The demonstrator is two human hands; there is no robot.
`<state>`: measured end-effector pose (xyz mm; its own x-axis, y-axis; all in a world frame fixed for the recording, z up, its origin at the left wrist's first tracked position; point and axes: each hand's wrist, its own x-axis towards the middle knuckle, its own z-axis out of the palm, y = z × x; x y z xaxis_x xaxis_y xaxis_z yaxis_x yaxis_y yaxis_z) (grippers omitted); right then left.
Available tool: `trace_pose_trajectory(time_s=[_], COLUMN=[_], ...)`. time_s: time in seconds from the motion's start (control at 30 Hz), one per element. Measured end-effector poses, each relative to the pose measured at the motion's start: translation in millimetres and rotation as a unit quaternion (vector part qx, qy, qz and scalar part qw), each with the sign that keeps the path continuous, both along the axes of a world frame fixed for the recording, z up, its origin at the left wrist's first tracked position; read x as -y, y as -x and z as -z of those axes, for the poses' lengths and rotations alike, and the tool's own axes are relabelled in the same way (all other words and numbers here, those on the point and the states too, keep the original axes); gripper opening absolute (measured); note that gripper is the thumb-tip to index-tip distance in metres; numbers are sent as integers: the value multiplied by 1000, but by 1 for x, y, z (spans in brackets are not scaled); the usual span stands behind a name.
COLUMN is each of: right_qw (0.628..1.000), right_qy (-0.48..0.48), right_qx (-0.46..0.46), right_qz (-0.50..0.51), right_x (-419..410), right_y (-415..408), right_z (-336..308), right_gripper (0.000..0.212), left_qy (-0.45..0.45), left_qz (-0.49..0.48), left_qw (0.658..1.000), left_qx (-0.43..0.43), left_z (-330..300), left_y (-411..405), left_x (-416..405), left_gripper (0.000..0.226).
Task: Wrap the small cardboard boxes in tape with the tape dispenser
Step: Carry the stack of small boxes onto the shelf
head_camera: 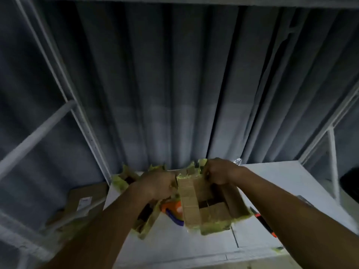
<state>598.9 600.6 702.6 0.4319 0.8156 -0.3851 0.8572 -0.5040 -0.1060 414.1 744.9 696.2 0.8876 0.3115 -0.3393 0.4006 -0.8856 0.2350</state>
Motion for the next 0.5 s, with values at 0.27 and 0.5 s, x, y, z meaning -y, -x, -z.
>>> trace_pose_trajectory(time_s=[0.27, 0.5], right_qw=[1000, 1000], right_qy=[10, -17], right_qx=[-4, 13], right_qz=[-15, -4], right_x=[0, 5], right_y=[-13, -24], right_z=[107, 182], right_gripper=[35, 34], left_qy=[-46, -90], left_qz=[9, 14], left_qw=[998, 995], left_qx=[-31, -39], left_z=[109, 191], left_y=[-14, -26], left_x=[4, 10], left_gripper=[30, 16])
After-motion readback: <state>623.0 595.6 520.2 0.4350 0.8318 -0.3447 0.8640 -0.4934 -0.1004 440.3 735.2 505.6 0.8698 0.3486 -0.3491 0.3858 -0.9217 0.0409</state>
